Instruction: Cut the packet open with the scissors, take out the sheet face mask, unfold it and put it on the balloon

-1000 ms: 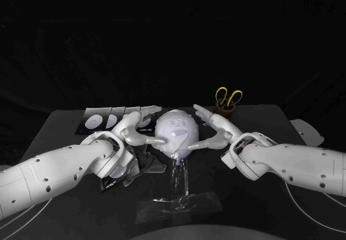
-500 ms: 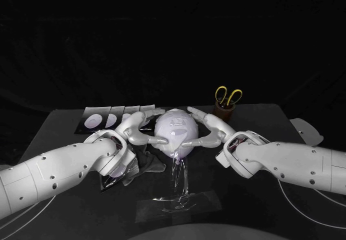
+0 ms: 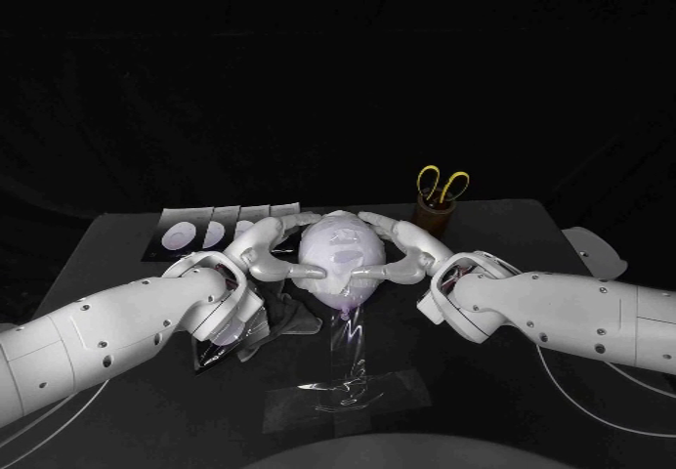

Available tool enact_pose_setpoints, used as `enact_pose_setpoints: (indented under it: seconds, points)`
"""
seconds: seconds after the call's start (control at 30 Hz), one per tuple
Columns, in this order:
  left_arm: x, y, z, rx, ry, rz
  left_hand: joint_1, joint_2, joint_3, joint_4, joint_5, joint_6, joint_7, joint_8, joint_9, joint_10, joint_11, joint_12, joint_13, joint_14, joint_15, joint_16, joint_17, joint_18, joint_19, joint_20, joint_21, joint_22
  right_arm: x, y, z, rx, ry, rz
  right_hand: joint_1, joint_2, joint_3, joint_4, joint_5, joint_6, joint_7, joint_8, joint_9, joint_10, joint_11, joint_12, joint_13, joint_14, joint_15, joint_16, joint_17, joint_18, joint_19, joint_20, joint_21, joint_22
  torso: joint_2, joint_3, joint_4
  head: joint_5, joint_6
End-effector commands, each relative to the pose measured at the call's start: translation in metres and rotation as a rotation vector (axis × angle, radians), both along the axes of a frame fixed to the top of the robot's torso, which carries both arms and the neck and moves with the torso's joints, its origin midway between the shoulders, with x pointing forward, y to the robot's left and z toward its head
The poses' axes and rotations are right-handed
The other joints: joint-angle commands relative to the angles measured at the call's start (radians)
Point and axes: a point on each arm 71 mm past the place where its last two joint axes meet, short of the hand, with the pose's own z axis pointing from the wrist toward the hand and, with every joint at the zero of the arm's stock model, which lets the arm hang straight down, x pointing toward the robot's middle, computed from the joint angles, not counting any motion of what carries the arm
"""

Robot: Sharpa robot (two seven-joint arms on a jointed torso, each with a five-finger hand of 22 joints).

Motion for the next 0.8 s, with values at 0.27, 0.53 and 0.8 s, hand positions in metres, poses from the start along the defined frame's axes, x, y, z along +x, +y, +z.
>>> enact_pose_setpoints:
  seconds: [0.27,0.53,0.8]
  points:
    - [0.0014,-0.0010,-0.0029,0.021,0.030,-0.010,0.005,0.020,0.016,-0.002,-0.004,0.006,0.036,0.007,0.002,0.009,0.001,0.001,0.001,0.008,0.001,0.004,0.001,-0.004,-0.003,-0.003,0.000,-0.001,-0.0031,0.0009,-0.0044,-0.068,0.024,0.054,0.083,0.004,0.027,-0.031,-0.002,0.001,0.164,0.000,-0.004,0.005,0.000,-0.003,-0.001,0.009,0.000,0.005,-0.003,0.006,0.017,-0.001,0.008,0.004,0.000,-0.0004,0.0001,-0.001,-0.005]
    - [0.0037,0.0009,-0.0050,0.037,0.040,-0.001,0.014,0.032,0.028,-0.002,-0.005,0.004,0.036,0.007,0.003,0.008,0.001,0.000,0.001,0.008,0.001,0.004,0.002,-0.003,-0.002,-0.004,0.001,0.000,-0.0079,-0.0003,-0.0029,-0.064,0.027,0.094,0.075,-0.047,-0.049,0.014,0.000,-0.050,0.164,-0.018,-0.031,-0.079,0.006,-0.011,-0.007,-0.069,0.010,-0.022,-0.040,-0.004,-0.001,0.000,0.001,-0.011,0.000,0.0009,-0.0007,0.000,-0.007]
    - [0.0049,0.0018,-0.0065,0.051,0.050,0.003,0.022,0.040,0.039,-0.003,-0.005,0.001,0.035,0.007,0.003,0.005,-0.001,-0.001,0.000,0.007,0.002,0.003,0.002,-0.002,-0.002,-0.004,0.001,0.000,-0.0106,-0.0018,-0.0017,-0.064,0.025,0.109,0.087,-0.063,-0.103,0.027,0.000,-0.075,0.163,-0.026,-0.045,-0.118,0.009,-0.014,-0.010,-0.099,0.014,-0.030,-0.054,-0.008,-0.009,0.000,-0.003,-0.017,0.001,0.0015,-0.0004,-0.003,-0.009]
